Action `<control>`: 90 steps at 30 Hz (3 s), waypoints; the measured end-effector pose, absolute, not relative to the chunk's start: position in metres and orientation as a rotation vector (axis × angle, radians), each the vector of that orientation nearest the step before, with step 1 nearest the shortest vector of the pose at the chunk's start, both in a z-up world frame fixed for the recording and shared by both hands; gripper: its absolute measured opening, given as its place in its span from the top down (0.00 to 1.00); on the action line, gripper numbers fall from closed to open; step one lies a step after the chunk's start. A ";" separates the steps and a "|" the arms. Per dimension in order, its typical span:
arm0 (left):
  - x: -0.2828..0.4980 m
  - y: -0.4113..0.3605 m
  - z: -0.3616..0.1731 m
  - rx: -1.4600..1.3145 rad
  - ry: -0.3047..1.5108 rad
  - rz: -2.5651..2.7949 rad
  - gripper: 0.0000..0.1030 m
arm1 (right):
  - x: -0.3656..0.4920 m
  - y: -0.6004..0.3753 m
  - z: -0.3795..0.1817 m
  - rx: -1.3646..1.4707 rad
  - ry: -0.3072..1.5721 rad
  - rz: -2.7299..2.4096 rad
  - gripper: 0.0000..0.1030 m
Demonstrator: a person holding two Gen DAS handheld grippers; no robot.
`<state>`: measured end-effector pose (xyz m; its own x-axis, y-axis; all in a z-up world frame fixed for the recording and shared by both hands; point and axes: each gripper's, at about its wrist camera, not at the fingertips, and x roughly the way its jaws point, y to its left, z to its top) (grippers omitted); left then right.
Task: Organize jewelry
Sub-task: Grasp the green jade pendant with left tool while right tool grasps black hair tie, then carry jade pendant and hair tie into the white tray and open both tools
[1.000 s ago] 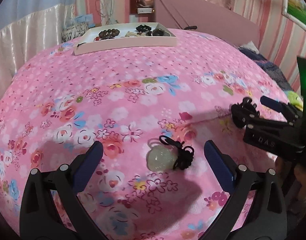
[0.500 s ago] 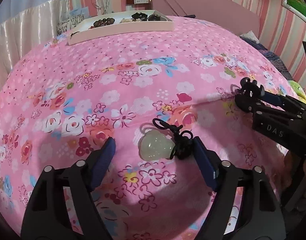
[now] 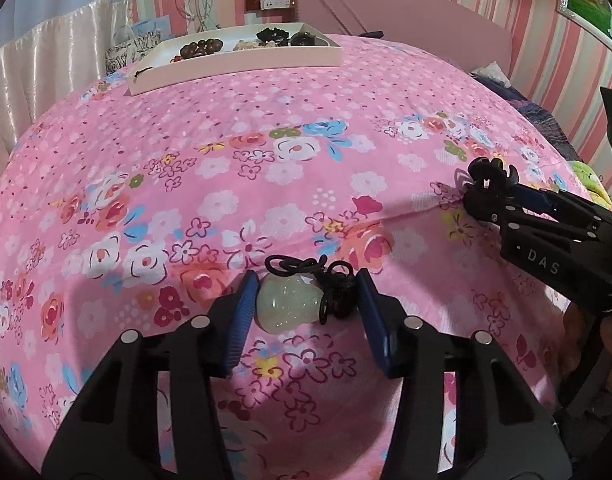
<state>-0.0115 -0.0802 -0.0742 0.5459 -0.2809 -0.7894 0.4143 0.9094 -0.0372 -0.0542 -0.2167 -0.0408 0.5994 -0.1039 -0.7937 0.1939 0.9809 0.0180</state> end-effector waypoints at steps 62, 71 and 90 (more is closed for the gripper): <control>0.360 -0.039 -0.057 0.085 0.926 -0.236 0.52 | 0.295 -0.183 -0.056 0.117 0.964 -0.119 0.56; 0.361 -0.041 -0.061 0.090 0.919 -0.228 0.52 | 0.293 -0.183 -0.061 0.101 0.958 -0.134 0.56; 0.360 -0.039 -0.061 0.090 0.916 -0.216 0.49 | 0.292 -0.182 -0.062 0.106 0.956 -0.136 0.55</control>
<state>0.3604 -0.0388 -0.0605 0.5894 -0.1471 -0.7944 0.2237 0.9746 -0.0144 0.2922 -0.1824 -0.0617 0.5694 -0.0686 -0.8192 0.1622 0.9863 0.0302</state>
